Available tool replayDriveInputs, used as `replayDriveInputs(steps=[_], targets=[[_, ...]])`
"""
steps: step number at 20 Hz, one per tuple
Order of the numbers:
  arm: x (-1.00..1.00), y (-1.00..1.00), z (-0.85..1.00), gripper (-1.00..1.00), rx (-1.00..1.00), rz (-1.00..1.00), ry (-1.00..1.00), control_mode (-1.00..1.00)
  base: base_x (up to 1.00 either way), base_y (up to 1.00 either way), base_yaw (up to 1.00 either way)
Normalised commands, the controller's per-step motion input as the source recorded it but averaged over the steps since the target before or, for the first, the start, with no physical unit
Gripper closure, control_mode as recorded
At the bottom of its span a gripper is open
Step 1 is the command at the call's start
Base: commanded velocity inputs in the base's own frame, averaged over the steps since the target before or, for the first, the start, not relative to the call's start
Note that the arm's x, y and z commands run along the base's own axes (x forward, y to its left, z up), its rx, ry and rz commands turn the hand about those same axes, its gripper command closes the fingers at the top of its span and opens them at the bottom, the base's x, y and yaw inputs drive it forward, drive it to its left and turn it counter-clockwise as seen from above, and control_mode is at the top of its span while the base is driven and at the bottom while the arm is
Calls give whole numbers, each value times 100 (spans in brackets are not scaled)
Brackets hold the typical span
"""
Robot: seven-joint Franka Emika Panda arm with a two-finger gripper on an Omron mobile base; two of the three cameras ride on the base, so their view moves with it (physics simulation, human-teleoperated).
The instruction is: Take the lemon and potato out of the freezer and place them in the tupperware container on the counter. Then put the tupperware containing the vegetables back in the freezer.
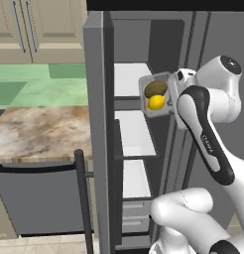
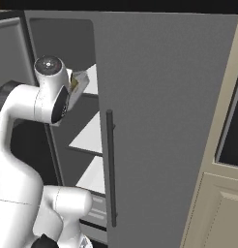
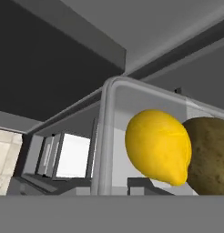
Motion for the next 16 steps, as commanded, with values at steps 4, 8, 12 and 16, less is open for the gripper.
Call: replayDriveInputs(steps=[4,8,12,16], targets=[[67,3,22,100,2,-4,14,-100,0,0,0],[63,16,1,100,0,-6,5,-100,0,0,0],[62,19,0,100,0,-8,0,-100,0,0,0],[66,21,0,100,0,-9,0,-100,0,0,0]])
